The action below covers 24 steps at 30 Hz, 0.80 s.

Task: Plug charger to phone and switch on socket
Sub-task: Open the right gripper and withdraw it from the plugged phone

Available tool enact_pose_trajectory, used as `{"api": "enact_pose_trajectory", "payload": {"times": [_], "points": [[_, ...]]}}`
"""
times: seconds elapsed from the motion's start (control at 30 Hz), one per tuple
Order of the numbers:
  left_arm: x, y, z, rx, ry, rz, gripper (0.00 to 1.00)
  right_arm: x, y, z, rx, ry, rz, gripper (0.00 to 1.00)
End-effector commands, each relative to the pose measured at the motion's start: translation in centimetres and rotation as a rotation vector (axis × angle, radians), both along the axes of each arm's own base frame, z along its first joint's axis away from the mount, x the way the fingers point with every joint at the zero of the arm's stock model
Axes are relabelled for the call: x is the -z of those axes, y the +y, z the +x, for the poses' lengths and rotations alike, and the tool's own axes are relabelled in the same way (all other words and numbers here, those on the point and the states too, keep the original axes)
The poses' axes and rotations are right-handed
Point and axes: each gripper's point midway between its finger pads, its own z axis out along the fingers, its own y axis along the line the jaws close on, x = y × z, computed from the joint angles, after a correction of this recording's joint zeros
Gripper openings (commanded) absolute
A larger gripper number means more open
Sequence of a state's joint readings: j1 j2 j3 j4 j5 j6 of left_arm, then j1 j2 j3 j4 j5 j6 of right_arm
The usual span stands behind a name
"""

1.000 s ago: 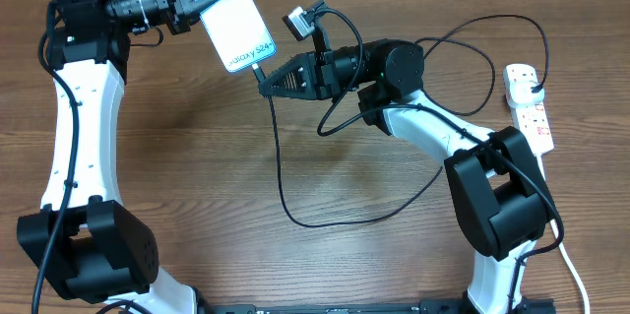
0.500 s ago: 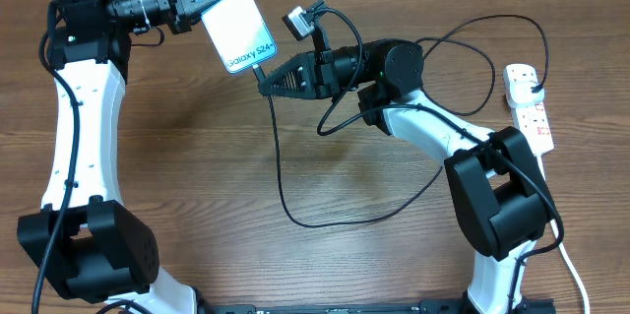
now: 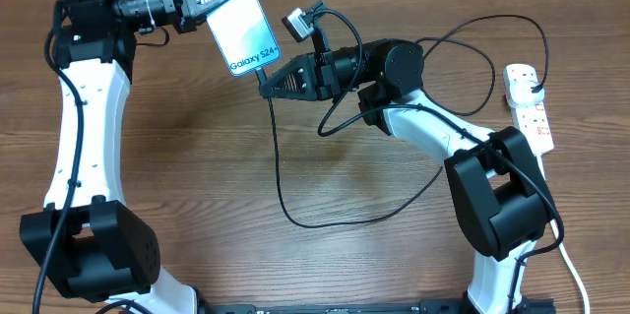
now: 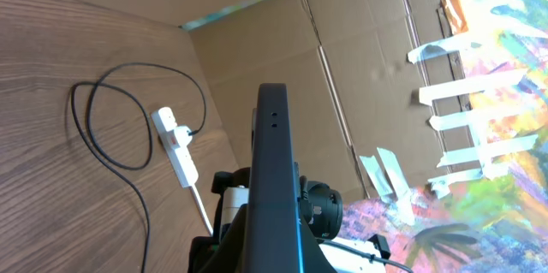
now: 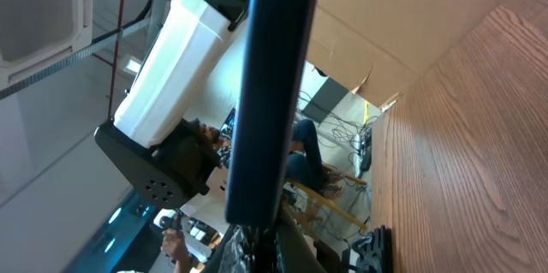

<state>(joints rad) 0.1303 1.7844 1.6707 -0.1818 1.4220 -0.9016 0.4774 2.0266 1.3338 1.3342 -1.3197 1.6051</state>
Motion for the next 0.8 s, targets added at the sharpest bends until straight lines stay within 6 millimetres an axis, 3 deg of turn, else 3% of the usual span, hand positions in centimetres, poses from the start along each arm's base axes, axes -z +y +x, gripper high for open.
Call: {"api": "enact_pose_trajectory", "payload": {"times": [0.0, 0.1, 0.17, 0.23, 0.27, 0.33, 0.57, 0.77], "points": [[-1.4, -2.4, -2.4, 0.138, -0.039, -0.021, 0.04, -1.6, -0.3, 1.6, 0.083, 0.027, 0.058, 0.04], [-1.4, -2.4, -2.4, 0.138, -0.039, -0.021, 0.04, -1.6, -0.4, 1.8, 0.086, 0.027, 0.058, 0.08], [-1.4, -2.3, -2.3, 0.129, -0.040, -0.019, 0.04, -1.6, -0.4, 1.7, 0.083, 0.029, 0.055, 0.32], [-1.3, -2.1, -2.2, 0.122, -0.039, -0.018, 0.04, -1.4, -0.6, 1.7, 0.078, 0.025, 0.048, 0.66], [-1.3, -2.0, -2.1, 0.118, -0.040, -0.018, 0.04, -1.3, -0.8, 1.7, 0.076, 0.022, 0.042, 0.75], [-1.4, -1.7, -2.1, 0.112, -0.040, -0.018, 0.04, -1.2, -1.3, 2.1, 0.080, 0.018, 0.034, 0.83], [-1.4, 0.5, -1.5, 0.062, -0.039, -0.018, 0.04, -0.5, -3.4, 3.6, 0.104, 0.025, -0.001, 0.86], [-1.4, 1.4, -1.3, 0.044, -0.025, -0.022, 0.04, 1.9, -6.2, 6.6, 0.157, 0.136, -0.089, 0.86]]}}
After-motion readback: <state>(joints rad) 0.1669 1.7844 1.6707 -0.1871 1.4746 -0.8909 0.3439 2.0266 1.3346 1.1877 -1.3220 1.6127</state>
